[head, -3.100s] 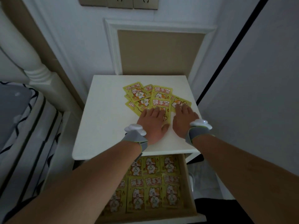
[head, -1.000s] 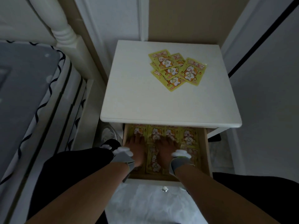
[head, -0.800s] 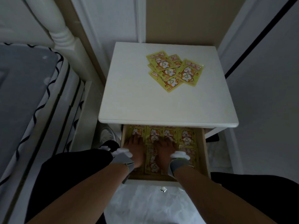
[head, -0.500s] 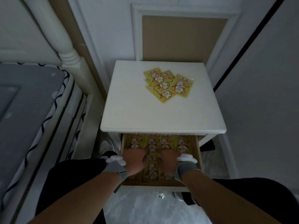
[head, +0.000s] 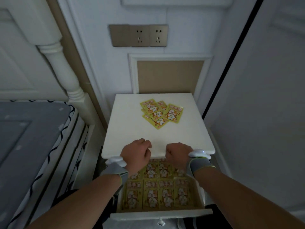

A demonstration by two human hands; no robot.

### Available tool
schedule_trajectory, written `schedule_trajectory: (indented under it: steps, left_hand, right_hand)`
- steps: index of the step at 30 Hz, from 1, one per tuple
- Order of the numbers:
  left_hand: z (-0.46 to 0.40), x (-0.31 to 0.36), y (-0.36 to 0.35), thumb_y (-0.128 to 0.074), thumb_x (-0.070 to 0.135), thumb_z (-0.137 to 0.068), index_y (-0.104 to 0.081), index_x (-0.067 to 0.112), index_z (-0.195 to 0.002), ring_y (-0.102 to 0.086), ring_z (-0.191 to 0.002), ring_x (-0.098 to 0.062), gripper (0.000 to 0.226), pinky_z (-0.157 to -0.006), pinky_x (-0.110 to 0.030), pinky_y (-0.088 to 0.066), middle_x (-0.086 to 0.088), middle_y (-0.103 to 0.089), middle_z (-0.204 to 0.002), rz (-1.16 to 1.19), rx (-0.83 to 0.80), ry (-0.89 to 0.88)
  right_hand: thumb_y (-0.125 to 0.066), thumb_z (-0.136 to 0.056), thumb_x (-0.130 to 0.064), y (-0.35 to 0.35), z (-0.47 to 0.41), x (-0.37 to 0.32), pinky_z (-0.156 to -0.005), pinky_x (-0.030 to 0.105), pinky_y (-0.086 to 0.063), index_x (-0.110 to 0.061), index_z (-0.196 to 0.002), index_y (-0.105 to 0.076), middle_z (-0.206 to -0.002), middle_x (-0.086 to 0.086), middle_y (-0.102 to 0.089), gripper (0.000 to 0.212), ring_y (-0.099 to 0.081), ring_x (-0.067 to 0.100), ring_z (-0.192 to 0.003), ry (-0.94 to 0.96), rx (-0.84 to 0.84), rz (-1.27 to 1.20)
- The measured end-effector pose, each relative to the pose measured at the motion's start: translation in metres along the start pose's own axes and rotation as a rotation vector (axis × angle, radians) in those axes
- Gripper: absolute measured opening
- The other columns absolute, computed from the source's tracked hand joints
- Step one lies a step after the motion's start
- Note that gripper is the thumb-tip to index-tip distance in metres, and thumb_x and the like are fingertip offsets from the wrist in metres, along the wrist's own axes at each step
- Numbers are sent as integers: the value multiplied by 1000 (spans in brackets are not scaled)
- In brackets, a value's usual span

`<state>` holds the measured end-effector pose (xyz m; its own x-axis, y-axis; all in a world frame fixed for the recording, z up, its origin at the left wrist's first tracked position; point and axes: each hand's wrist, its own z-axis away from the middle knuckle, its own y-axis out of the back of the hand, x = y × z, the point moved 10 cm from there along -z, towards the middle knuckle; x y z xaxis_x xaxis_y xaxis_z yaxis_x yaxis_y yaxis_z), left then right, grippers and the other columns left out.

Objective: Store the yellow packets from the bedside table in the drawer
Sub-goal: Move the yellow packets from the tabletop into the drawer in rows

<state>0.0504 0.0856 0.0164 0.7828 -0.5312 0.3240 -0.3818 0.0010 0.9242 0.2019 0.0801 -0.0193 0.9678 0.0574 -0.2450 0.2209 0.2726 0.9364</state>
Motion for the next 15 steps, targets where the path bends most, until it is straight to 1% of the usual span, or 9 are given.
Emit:
schedule_trajectory:
  steps: [1, 3, 5, 7, 9, 12, 15]
  left_hand:
    - [-9, -1, -3, -42, 30, -91, -63, 21, -115, -60, -91, -22, 32, -66, -38, -53, -1, -63, -107, -18, -9, 1]
    - [-31, -6, -13, -47, 32, -90, -58, 20, -126, -56, -107, -27, 39, -77, -40, -53, -6, -56, -126, -78, -38, 21]
    - [-52, -11, -21, -47, 37, -91, -52, 20, -134, -51, -119, -31, 46, -86, -42, -50, -10, -49, -138, -130, -62, 54]
    - [-73, -14, -27, -46, 41, -93, -45, 21, -141, -44, -128, -32, 51, -94, -44, -46, -11, -42, -146, -168, -74, 73]
    - [-97, -17, -32, -44, 44, -94, -40, 22, -144, -39, -134, -33, 55, -99, -44, -42, -13, -37, -151, -192, -63, 85]
    - [-129, -26, -29, -45, 45, -92, -43, 20, -143, -40, -135, -35, 57, -101, -46, -42, -15, -39, -151, -187, 15, 106]
    - [-159, -44, -41, -44, 47, -92, -38, 20, -146, -34, -140, -36, 60, -107, -47, -36, -16, -35, -154, -191, 2, 155]
  right_hand:
    - [-41, -93, -35, 5, -6, 4, -62, 33, -46, -21, -87, -59, -88, 0, -64, 24, -61, 24, -77, -8, -1, 0]
    - [-39, -93, -36, 17, -21, 12, -75, 36, -50, -24, -98, -61, -102, 2, -64, 26, -61, 24, -93, -27, 29, 24]
    - [-38, -93, -38, 25, -37, 21, -88, 40, -50, -25, -114, -59, -116, 3, -60, 33, -57, 26, -108, -62, 58, 38]
    - [-41, -94, -38, 32, -53, 26, -95, 42, -47, -25, -125, -55, -126, 4, -57, 37, -53, 27, -116, -86, 82, 49]
    - [-44, -94, -38, 38, -71, 31, -101, 43, -43, -25, -132, -51, -136, 4, -53, 41, -49, 28, -124, -92, 117, 57]
    - [-44, -94, -40, 44, -95, 37, -107, 43, -38, -25, -143, -41, -151, 5, -40, 51, -38, 29, -136, -102, 128, 70]
    - [-45, -94, -41, 44, -120, 45, -109, 43, -35, -22, -146, -37, -157, 7, -31, 56, -30, 29, -142, -111, 151, 89]
